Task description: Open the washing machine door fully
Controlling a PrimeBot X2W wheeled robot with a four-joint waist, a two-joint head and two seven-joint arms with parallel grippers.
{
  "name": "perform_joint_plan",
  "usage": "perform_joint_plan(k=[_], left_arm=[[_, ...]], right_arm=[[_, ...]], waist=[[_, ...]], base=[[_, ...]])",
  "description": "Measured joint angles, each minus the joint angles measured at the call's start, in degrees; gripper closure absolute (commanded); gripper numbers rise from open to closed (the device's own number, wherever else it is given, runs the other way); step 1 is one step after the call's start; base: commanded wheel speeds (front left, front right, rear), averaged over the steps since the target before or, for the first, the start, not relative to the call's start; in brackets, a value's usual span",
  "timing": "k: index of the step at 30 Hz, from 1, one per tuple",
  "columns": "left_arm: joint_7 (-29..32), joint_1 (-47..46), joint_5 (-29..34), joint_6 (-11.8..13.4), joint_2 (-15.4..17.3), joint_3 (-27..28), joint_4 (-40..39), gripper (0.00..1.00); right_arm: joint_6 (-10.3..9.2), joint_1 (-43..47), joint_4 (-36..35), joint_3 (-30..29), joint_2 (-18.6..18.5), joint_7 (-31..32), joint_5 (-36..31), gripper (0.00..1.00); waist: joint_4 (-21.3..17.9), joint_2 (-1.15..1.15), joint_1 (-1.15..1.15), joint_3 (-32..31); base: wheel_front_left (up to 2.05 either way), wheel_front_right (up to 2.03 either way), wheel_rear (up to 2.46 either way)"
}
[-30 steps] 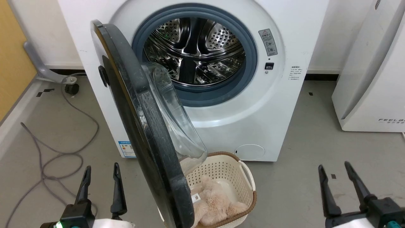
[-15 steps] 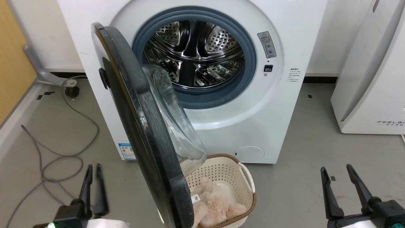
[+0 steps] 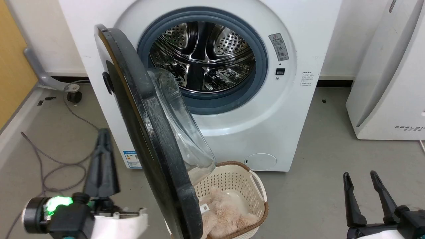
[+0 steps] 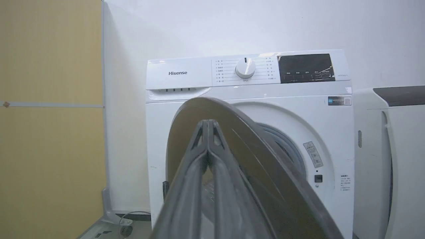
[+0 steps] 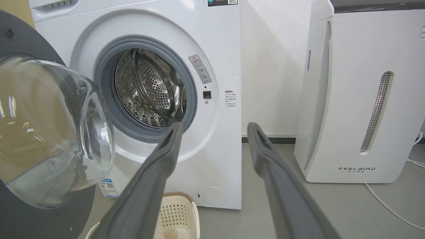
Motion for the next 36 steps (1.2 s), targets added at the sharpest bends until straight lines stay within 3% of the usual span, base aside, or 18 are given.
perform_joint_plan(k=[7,20,29,36], left_arm=[[0.0,-0.03,0.89,-2.59,0.0,-6.89,-2.59,1.0],[0.0,0.26,2.48,-7.65,0.11,-21.4,1.08,1.0],[0.0,2.76,2.78,-8.72,1.24,-28.14,4.95,1.0],[0.0,4.11,2.16,-8.51,1.58,-29.13,9.01,1.0]], right_arm=[[0.0,0.0,-1.36,-0.16,0.01,0.0,1.36,0.0],[0.0,0.0,-1.75,-0.32,0.01,0.0,1.76,0.0],[0.0,0.0,-1.74,-0.24,0.02,0.0,1.76,0.0],[0.0,0.0,-1.74,0.03,0.02,0.0,1.75,0.0]], waist=[[-0.17,0.0,0.0,0.0],[-0.18,0.0,0.0,0.16],[0.14,0.0,0.0,0.43],[0.46,0.0,0.0,0.89]], base=[[0.0,0.0,0.0],[0.0,0.0,0.0],[0.0,0.0,0.0],[0.0,0.0,0.0]])
